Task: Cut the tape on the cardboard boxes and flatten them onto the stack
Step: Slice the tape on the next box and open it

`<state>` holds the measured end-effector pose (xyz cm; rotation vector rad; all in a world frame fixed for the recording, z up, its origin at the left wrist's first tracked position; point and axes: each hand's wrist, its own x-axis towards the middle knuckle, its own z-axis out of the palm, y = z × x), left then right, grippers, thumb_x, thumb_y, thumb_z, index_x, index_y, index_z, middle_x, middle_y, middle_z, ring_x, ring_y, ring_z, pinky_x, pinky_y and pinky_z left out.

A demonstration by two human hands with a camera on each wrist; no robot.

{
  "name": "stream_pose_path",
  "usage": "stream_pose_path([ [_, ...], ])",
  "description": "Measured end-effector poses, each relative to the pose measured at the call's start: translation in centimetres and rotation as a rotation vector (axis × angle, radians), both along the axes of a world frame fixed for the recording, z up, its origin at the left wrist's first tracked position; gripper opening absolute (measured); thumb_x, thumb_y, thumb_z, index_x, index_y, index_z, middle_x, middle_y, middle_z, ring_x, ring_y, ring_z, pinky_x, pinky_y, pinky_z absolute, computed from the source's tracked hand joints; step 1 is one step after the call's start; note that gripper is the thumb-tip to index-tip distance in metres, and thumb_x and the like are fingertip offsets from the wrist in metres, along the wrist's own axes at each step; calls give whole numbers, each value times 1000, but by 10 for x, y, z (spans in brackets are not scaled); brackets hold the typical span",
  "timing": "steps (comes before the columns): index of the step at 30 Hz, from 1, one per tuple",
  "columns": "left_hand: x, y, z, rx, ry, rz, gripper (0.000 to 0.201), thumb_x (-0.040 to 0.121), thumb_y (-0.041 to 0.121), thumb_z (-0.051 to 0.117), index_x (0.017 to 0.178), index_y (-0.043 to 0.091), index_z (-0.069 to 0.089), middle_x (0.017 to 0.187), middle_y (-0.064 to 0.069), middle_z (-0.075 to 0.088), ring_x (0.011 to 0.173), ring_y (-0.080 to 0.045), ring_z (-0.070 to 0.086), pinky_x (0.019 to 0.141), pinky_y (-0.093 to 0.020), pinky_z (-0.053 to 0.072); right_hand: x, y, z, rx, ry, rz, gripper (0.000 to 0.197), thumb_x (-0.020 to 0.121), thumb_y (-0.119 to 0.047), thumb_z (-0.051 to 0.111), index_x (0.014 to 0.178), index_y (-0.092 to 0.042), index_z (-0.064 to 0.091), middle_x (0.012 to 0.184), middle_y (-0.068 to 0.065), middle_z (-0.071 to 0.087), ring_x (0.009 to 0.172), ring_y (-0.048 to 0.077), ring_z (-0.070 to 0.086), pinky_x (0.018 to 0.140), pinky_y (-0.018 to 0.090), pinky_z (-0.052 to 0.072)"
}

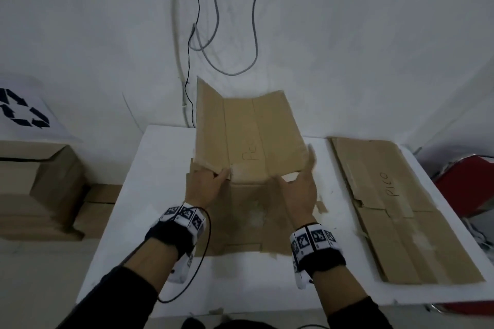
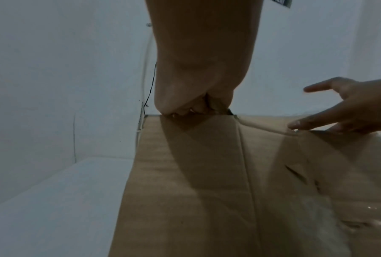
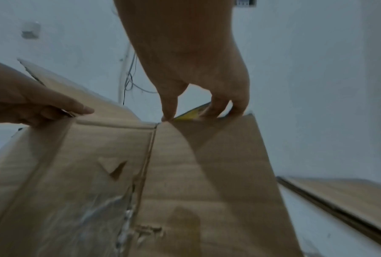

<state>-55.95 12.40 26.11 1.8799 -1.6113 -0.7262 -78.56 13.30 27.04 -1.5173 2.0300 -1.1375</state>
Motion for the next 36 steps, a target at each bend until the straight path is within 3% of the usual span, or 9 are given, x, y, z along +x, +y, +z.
stream_pose_path([
  [5,-3,-10,-20,-14,122,105,57,91,47,59,51,7,48,56,-6,55,53,-15,49,59,-15,29,-5,-14,-46,120,300,126,46,97,-52,46,142,-45,39,122,-2,54,105,26,58,98,36,36],
  [8,1,-13,-45,19,73,168,54,89,53,57,79,1,65,89,-14,67,86,-31,60,78,-26,34,-1,-18,-55,174,391,194,52,97,-55,47,145,-34,42,124,5,53,111,25,53,102,36,32],
  [10,7,-16,-74,80,45,152,56,88,59,52,78,6,66,94,-13,69,95,-33,59,90,-37,38,-1,-19,-75,229,419,249,57,96,-57,46,147,-31,41,123,9,53,112,28,53,103,39,37],
  [12,12,-12,-96,90,1,94,58,86,62,45,70,9,63,87,-15,69,90,-34,62,88,-43,46,1,-16,-104,289,400,324,57,97,-50,48,148,-28,39,130,15,49,119,33,48,105,46,39],
  [16,17,16,-136,60,-83,7,51,91,43,45,94,-3,68,94,-25,68,86,-39,65,78,-44,49,2,16,-149,452,512,430,55,98,-28,47,150,-18,34,149,20,34,131,36,34,110,41,23],
  [19,5,60,-164,83,-172,22,56,95,33,41,134,-7,48,132,-28,53,120,-41,53,104,-48,38,2,53,-170,406,571,440,55,102,-37,30,154,-22,27,155,20,29,141,36,28,116,45,27],
  [22,-7,109,-181,40,-307,-154,65,97,41,25,150,4,26,156,-14,27,142,-31,27,117,-51,14,13,91,-186,326,511,461,53,102,-36,22,152,-22,33,158,12,28,147,27,23,117,50,24],
  [28,-4,129,-190,0,-473,-332,60,99,45,24,153,20,20,161,-7,12,148,-29,9,115,-60,12,26,121,-198,314,515,424,62,101,-57,20,156,-28,23,164,8,15,152,24,10,121,52,8],
  [36,-5,125,-189,39,-483,-332,66,95,52,25,154,23,16,162,-5,9,149,-28,5,115,-61,4,26,116,-198,347,591,423,60,100,-52,26,156,-35,15,165,6,11,152,23,7,120,54,5],
])
